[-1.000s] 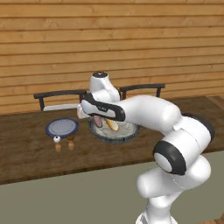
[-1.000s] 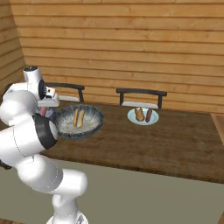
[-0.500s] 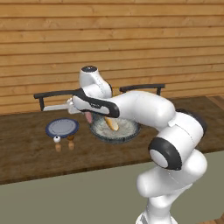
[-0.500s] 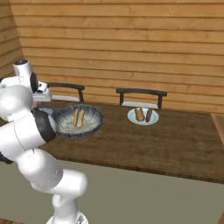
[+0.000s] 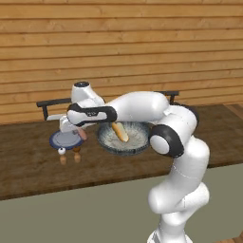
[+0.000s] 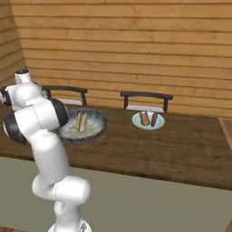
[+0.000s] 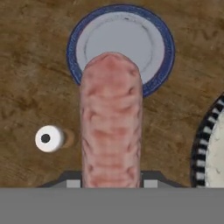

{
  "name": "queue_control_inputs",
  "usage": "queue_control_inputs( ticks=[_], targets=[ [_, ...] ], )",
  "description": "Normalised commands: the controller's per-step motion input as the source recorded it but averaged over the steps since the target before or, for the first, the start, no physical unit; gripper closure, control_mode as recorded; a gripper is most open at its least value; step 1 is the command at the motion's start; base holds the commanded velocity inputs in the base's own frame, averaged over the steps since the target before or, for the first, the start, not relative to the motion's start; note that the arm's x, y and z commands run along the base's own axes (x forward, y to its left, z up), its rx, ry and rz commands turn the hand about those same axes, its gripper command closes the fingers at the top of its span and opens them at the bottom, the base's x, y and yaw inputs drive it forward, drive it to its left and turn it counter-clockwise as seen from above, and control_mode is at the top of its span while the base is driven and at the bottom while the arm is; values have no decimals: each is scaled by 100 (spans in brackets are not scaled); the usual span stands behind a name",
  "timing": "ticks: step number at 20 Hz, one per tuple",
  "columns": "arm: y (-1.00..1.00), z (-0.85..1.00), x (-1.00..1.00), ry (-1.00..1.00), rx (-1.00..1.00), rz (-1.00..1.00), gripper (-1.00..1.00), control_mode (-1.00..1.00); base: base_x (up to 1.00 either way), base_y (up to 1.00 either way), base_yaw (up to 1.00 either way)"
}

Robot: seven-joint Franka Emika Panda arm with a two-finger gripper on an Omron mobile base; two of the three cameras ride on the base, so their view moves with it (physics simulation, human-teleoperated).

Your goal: Place one bun and one sausage from the bowl on each plate.

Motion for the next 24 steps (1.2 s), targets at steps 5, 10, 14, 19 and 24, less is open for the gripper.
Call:
queue_control_inputs(
  ticks=[5,10,14,19,24],
  targets=[
    [46,-6,50,31,-18,14,100,-100,0,0,0],
    [2,-21,0,0,-1,7,100,-100,0,0,0],
    [11,-59,3,0,0,10,100,-100,0,0,0],
    [4,-34,23,-2,5,5,100,-100,0,0,0],
    [-77,-54,-53,-16,21,0,100,-100,0,0,0]
  ],
)
